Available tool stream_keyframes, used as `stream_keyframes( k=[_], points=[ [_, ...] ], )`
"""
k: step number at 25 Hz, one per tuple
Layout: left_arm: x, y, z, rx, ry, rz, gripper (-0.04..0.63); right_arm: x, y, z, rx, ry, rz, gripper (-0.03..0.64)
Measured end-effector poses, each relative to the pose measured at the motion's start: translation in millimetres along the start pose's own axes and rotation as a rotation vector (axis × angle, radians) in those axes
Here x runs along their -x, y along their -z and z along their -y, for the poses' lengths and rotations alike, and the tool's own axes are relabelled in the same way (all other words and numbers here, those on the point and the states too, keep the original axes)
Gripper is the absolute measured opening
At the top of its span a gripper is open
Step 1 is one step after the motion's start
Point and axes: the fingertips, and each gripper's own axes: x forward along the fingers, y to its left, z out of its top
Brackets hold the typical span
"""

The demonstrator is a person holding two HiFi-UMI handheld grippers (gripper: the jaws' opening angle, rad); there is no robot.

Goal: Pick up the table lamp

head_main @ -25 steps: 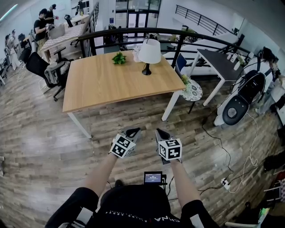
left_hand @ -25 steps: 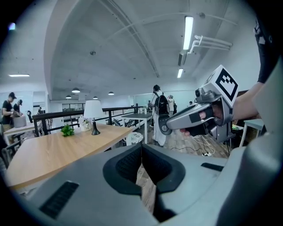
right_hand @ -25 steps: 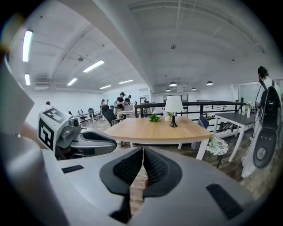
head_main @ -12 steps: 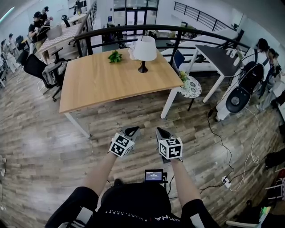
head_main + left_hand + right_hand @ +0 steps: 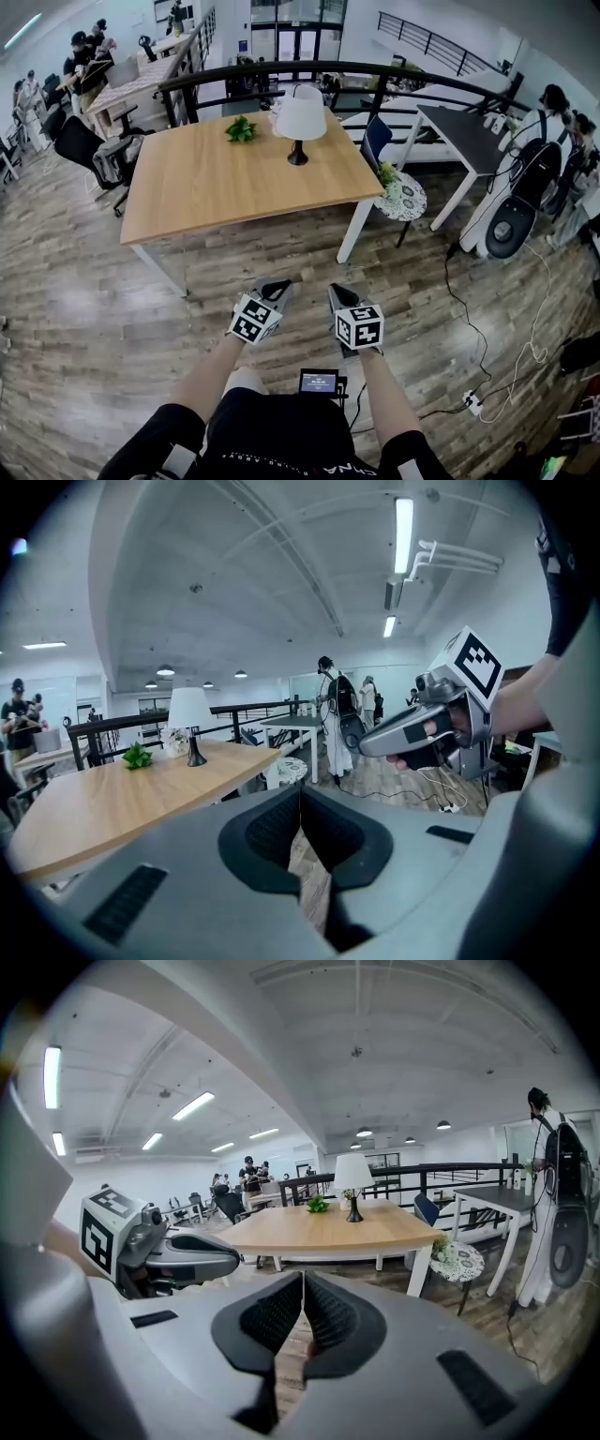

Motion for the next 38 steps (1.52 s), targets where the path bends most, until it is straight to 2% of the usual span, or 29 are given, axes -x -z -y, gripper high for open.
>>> stream_keyframes(
  k=[4, 9, 14, 21, 28, 38],
  points=[
    [-22.6, 1.1, -11.7, -0.005, -0.006, -0.016, 0.018, -12.2, -4.7, 19.5, -0.010, 0.004, 0.007, 0.031],
    [-61.8, -2.1, -51.6, 0.000, 0.007, 0.002, 0.018, -55.9, -18.9, 47.1, -0.024, 0.031, 0.003, 0.031],
    [-104.0, 0.9, -117.3, 0.022, 0.016, -0.006, 0.018, -115.8, -43.3, 62.8, -0.025, 0.056, -0.028, 0.031],
    [-151.5, -24.5, -216.7, 0.022, 0.056, 0.001, 0.018, -200.7, -103.6, 91.1, -0.039, 0.112, -0.028, 0.031],
    [-189.3, -24.5, -290.6, 0.027, 0.107, -0.007, 0.018, -275.5, -135.7, 100.6, -0.059, 0.147, -0.054, 0.031],
    [-224.9, -24.7, -338.2, 0.058, 0.126, -0.013, 0.018, -332.0, -158.9, 111.0, -0.039, 0.122, -0.088, 0.031]
  ],
)
